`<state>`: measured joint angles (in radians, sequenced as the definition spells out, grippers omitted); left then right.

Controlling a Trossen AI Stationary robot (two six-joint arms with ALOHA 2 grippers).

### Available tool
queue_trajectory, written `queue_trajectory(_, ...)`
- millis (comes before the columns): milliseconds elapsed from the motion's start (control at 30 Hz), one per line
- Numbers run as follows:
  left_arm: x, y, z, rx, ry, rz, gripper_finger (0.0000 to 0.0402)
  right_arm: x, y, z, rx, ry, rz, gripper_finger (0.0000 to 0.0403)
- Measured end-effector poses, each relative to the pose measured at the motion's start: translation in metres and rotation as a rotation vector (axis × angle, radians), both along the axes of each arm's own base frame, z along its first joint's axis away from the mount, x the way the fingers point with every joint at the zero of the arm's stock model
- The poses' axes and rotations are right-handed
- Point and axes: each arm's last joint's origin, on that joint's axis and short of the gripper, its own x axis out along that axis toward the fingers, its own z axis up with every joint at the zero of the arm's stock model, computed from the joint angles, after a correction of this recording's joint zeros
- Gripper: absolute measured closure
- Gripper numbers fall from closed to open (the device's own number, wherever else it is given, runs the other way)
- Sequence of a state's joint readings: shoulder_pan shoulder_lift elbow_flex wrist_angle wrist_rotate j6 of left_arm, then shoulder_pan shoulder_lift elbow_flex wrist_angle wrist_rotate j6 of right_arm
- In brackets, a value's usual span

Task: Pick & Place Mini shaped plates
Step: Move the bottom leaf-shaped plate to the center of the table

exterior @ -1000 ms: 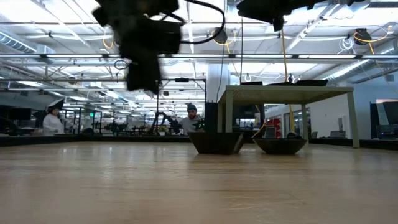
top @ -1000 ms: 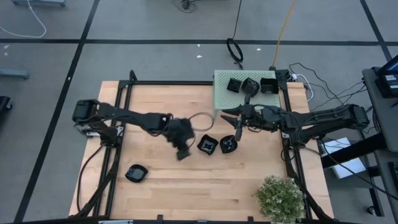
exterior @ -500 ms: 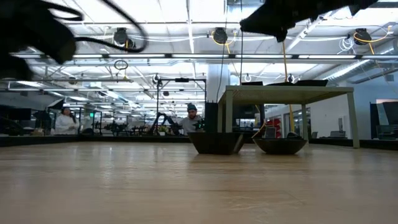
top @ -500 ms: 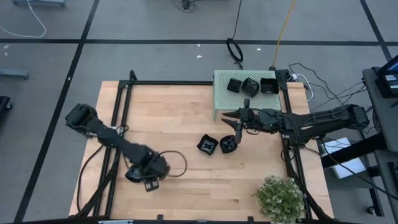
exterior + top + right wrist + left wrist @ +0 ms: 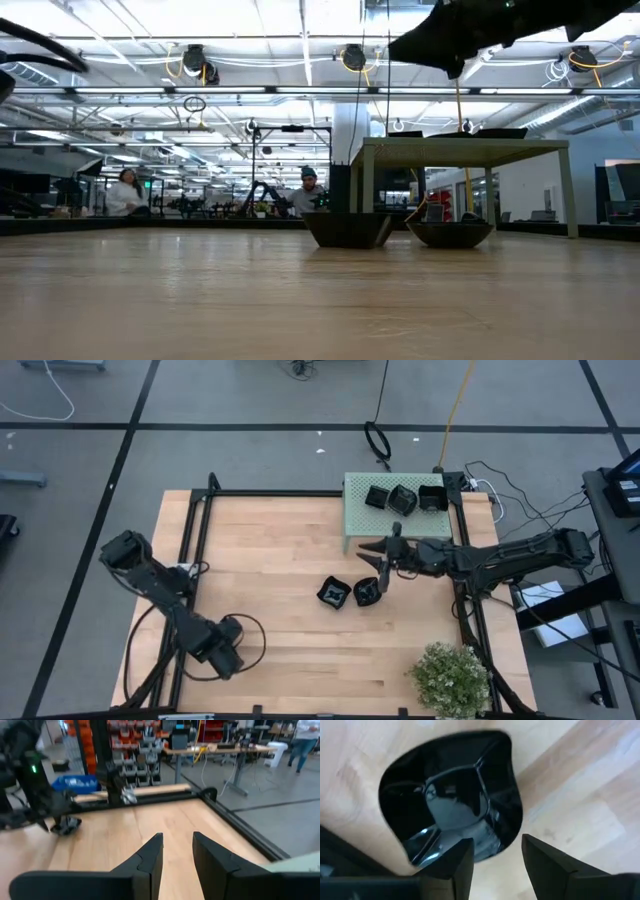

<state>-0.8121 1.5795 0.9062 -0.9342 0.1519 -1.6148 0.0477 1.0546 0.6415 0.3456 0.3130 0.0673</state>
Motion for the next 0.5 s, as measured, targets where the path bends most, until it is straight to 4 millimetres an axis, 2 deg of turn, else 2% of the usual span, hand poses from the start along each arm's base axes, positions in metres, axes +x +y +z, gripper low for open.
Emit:
queue_trajectory(233,-0.011,0.006,-0.015,0.113,-0.038,0.096,0.0231,0.001,0.0,0.012,0.006,-0.122,0.0,0.0309)
queue_trajectory(500,-0.016,0.014,-0.025,0.14,-0.024,0.126,0.0232,0.001,0.0,0.015,0.008,-0.16,0.0,0.0309)
